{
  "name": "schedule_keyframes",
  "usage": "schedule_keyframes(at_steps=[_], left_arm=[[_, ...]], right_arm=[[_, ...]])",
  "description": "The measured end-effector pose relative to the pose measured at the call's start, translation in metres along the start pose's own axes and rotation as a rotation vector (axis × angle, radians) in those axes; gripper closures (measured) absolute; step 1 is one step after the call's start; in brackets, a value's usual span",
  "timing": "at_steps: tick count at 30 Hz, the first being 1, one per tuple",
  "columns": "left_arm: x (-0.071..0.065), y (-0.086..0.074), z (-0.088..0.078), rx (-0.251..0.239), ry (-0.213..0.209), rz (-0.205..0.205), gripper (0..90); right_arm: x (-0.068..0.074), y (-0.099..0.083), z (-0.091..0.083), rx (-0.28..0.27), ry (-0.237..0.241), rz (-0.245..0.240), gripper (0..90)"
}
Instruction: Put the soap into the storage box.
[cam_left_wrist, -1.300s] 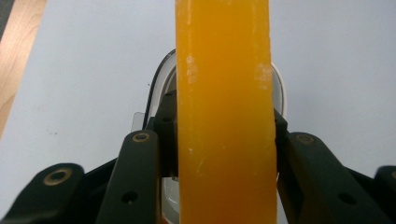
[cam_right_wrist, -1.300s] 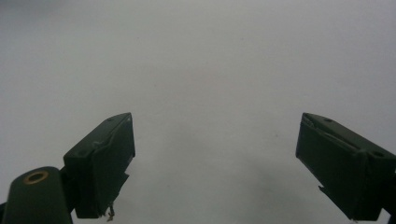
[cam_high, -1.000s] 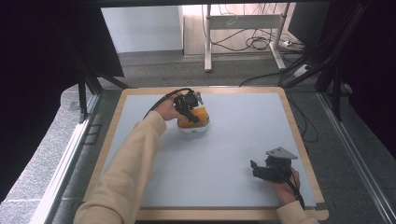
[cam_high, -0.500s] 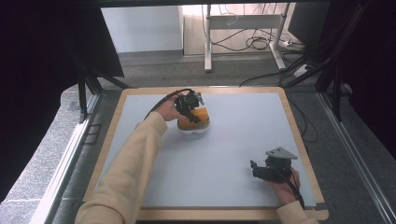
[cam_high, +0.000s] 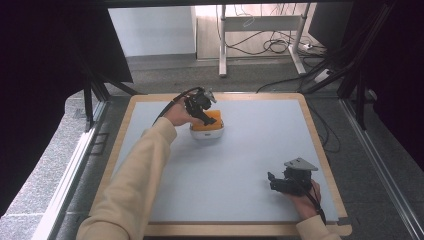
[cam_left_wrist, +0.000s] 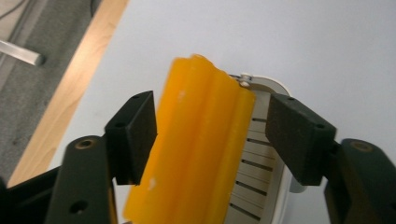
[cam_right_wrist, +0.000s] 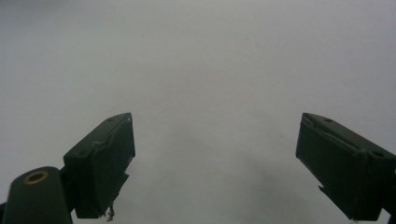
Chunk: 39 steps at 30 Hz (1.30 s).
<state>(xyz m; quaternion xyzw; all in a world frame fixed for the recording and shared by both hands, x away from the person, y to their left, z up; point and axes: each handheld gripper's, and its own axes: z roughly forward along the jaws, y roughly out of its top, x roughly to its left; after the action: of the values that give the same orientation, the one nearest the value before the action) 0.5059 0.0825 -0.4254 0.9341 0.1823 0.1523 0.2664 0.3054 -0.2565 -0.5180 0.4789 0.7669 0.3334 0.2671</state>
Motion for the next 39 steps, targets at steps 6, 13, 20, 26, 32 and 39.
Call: schedule_keyframes(at_steps=[6,13,20,26,32,39], left_arm=[[-0.003,0.001,-0.019,-0.036,0.009,-0.041,30.1],[-0.015,-0.013,-0.046,-0.09,-0.01,-0.112,30.5],[-0.033,-0.042,-0.069,-0.116,-0.011,-0.179,29.6],[-0.053,-0.068,-0.085,-0.15,-0.002,-0.233,27.5],[-0.069,-0.096,-0.098,-0.203,0.07,-0.351,28.2],[-0.088,-0.133,-0.106,-0.21,0.054,-0.389,28.3]], right_arm=[[0.0,0.0,0.0,0.001,0.001,0.002,12.0],[0.0,0.0,0.0,0.0,-0.001,0.002,12.0],[0.002,0.0,0.001,0.003,-0.004,-0.004,12.0],[0.002,0.0,0.0,0.004,-0.009,-0.006,12.0],[0.003,0.0,-0.002,-0.01,-0.008,-0.011,12.0],[0.002,0.0,-0.001,-0.003,-0.016,-0.011,12.0]])
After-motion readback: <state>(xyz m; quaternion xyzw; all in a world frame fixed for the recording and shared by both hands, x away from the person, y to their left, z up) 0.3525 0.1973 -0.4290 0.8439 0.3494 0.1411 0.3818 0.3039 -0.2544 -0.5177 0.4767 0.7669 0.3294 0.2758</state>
